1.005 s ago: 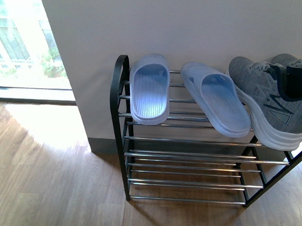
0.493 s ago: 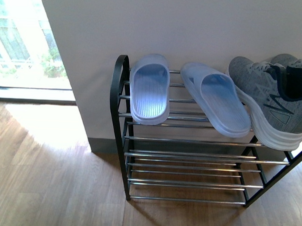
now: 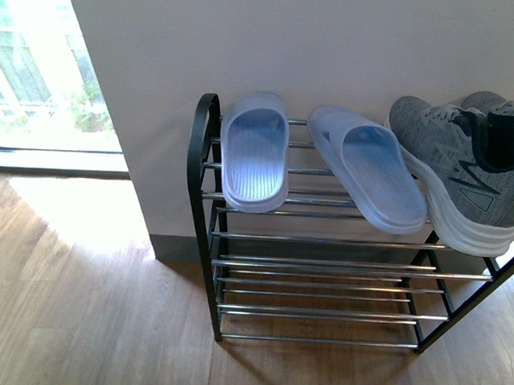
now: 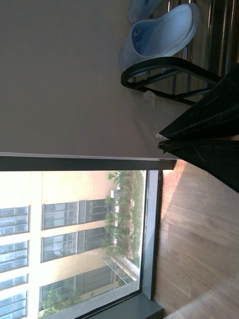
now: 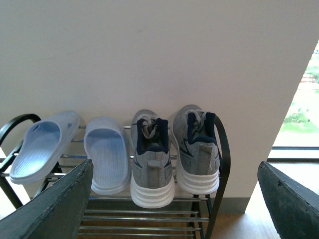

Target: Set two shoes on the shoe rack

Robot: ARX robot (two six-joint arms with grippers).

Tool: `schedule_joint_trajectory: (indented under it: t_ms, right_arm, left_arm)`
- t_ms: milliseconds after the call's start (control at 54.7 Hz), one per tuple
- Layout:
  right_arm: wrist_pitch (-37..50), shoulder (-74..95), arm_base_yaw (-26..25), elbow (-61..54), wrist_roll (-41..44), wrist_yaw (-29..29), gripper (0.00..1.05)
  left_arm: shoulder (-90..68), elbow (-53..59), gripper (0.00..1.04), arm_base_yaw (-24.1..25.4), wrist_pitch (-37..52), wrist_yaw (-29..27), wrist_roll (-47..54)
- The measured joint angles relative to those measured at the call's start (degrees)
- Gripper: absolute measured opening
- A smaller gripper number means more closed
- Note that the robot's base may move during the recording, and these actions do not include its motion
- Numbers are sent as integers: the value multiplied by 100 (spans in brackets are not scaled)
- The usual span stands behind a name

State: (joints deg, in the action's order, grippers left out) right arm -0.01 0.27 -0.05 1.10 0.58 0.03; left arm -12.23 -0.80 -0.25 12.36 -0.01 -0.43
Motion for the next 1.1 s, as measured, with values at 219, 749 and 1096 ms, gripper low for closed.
schedule_joint_trajectory:
  t_ms: [219,749,1096]
  right_arm:
    - [0,0,0,0,0,0,96]
    - [0,0,0,0,0,0,96]
    - [0,0,0,0,0,0,96]
  left_arm:
    - [616,-2,1,0,-776,0,2]
    - [1132,0,39,4,-1237,-2,0]
    - [1132,0,97,4,-1237,-2,9]
